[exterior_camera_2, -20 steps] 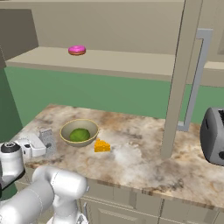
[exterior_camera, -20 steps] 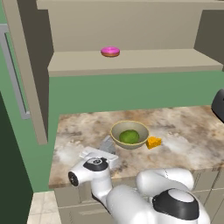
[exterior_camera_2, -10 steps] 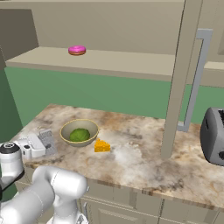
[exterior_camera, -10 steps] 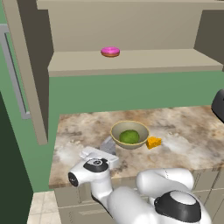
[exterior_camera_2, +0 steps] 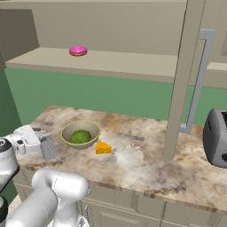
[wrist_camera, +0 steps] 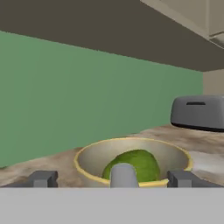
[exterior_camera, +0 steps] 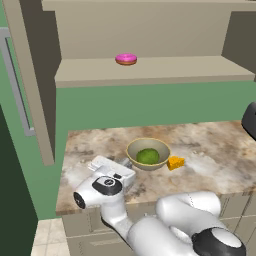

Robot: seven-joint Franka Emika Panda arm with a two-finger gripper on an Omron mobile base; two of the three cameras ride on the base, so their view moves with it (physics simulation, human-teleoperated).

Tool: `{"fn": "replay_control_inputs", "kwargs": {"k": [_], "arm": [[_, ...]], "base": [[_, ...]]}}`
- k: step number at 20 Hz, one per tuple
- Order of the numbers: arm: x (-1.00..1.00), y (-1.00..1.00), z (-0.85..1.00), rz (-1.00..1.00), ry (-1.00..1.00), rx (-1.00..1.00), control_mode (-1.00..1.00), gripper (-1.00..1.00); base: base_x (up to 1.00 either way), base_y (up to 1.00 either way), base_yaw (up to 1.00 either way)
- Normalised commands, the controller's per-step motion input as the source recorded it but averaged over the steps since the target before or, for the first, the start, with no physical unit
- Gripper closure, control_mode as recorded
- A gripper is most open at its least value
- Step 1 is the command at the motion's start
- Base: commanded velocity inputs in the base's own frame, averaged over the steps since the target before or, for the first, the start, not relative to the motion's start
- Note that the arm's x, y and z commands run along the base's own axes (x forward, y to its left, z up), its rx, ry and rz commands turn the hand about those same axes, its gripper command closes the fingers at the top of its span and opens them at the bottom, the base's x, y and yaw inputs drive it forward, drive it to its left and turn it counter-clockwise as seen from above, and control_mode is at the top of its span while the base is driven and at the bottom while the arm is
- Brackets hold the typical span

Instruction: Pick the cheese from the fridge and the cheese grater from the cabinet and place them next to the salad bowl.

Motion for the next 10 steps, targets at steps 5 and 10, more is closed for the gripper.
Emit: {"fn": "replay_control_inputs", "kwargs": {"k": [5, 10], "arm": [[-0.14, -0.08, 0.87, 0.0, -0.05, 0.09, -1.0, -1.0], [-0.01, -0.08, 0.92, 0.0, 0.0, 0.13, -1.0, -1.0]], "base": [[0.0, 0.0, 0.0], [0.0, 0.0, 0.0]]}}
